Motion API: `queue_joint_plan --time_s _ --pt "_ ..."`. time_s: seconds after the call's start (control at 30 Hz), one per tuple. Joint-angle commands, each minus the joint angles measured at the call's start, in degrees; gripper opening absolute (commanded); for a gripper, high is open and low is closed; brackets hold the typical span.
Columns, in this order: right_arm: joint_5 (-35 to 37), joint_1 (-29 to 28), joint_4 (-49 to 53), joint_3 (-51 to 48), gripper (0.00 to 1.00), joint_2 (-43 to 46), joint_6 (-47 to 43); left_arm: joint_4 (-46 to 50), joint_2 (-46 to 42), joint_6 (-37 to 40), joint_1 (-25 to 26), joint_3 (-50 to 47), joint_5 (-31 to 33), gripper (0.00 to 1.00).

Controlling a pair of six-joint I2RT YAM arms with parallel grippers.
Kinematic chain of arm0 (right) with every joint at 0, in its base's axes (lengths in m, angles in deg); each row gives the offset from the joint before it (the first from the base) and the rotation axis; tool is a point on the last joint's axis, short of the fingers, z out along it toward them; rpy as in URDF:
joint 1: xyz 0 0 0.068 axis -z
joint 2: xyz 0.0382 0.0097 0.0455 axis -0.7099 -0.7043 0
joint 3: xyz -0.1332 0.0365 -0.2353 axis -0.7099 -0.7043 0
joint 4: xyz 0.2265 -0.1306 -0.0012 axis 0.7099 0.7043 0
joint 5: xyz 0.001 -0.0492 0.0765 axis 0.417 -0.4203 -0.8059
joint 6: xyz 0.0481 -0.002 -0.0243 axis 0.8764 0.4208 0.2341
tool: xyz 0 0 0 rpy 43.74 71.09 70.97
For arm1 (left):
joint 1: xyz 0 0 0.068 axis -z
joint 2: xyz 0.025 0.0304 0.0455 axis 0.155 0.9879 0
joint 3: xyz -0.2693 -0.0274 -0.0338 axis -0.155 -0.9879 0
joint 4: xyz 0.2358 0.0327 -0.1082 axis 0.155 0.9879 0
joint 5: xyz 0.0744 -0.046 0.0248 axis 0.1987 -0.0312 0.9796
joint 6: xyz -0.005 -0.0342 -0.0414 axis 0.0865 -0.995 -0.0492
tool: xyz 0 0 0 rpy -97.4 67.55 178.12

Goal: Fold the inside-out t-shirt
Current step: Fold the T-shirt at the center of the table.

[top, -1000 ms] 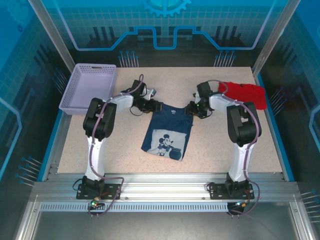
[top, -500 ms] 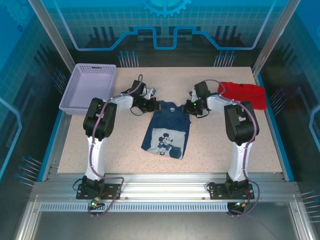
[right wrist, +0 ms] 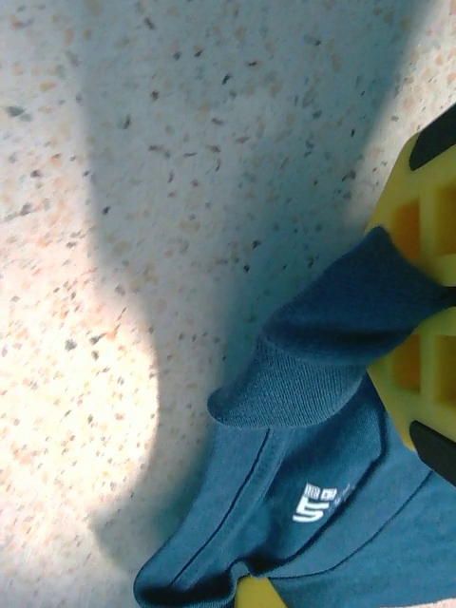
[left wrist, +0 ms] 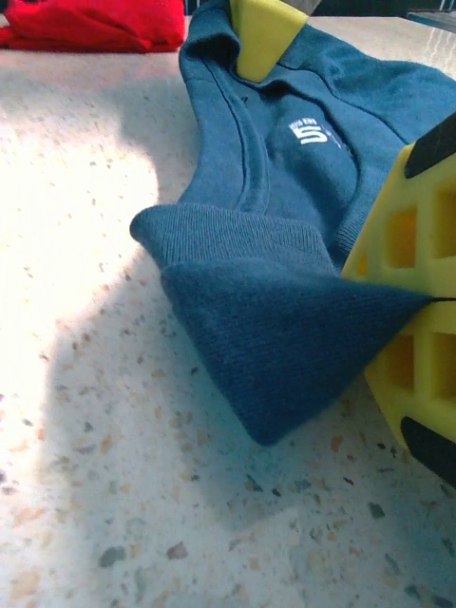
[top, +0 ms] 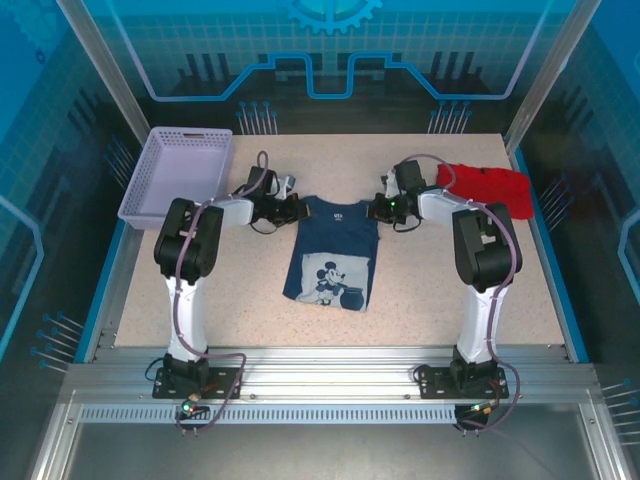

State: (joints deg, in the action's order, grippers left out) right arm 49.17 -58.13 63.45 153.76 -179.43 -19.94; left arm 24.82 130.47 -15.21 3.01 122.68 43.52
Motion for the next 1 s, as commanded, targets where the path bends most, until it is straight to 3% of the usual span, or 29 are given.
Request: queue_joint_plan --time_s 0.0,0.27,0.73,0.87,0.97 --pt "-2.7 0.3 -2.0 1.2 0.00 1.3 -0.7 -7.1 -2.5 -3.4 -0.2 -1.4 0.9 0.00" --pt "-2.1 0.3 0.8 9.9 0.00 0.6 -2.8 -8.6 -5.5 -2.1 -0.3 0.5 4.3 0.00" --pt "-2.5 0.7 7.7 38.6 0.00 0.2 -12.0 -8.2 -12.5 5.3 -0.8 15.3 10.8 0.00" --pt "-4.7 0.6 5.8 36.9 0.00 4.1 -15.0 -15.4 -16.8 5.6 -0.8 9.9 9.8 0.00" --pt "-6.7 -0.1 2.5 29.2 0.00 8.8 -17.2 -21.7 -20.3 4.9 -0.8 2.7 8.5 0.00"
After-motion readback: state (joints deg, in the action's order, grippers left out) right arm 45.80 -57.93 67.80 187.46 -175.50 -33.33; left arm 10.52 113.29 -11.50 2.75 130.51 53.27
